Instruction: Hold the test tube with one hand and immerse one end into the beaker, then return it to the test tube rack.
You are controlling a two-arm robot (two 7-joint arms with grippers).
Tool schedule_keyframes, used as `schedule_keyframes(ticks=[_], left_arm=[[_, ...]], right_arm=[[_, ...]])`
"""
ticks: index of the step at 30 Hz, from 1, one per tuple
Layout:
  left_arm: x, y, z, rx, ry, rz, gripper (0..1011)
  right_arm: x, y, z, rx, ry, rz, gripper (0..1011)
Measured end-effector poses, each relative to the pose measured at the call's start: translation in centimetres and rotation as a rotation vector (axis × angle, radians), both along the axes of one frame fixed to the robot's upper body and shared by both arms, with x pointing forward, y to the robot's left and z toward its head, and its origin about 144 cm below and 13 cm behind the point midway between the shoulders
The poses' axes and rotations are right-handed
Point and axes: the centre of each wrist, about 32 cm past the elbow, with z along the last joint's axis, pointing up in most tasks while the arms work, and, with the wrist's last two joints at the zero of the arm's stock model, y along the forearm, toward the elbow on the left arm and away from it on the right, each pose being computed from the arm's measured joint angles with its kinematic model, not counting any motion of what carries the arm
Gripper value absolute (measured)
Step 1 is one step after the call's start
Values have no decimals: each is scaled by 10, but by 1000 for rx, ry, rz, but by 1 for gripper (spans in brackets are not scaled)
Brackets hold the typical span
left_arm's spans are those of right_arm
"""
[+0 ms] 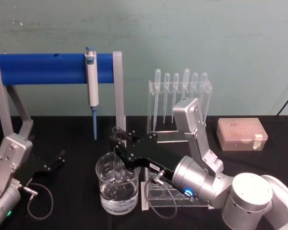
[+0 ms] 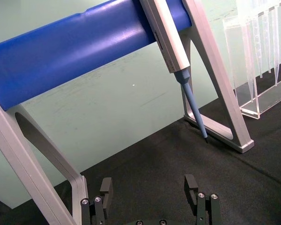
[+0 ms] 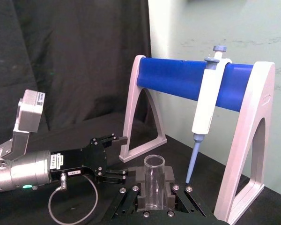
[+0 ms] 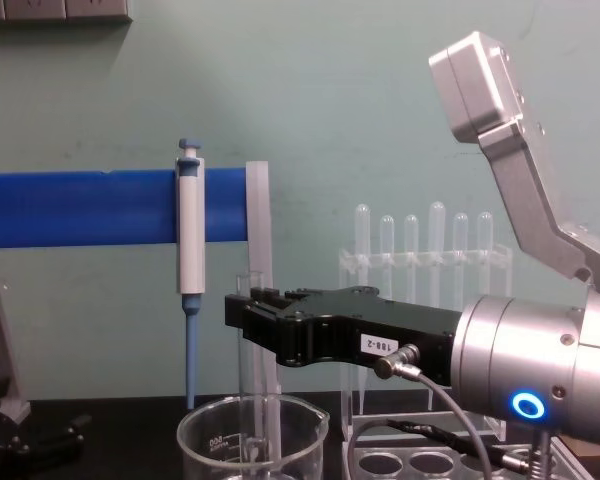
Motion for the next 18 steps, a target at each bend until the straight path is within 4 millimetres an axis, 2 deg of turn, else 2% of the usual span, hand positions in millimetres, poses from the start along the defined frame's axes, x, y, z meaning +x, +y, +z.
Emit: schedule_keyframes(ticks=[18], left_arm=[[0,0,0,0,0,0,1000]], right_arm=[[0,0,0,0,0,0,226]])
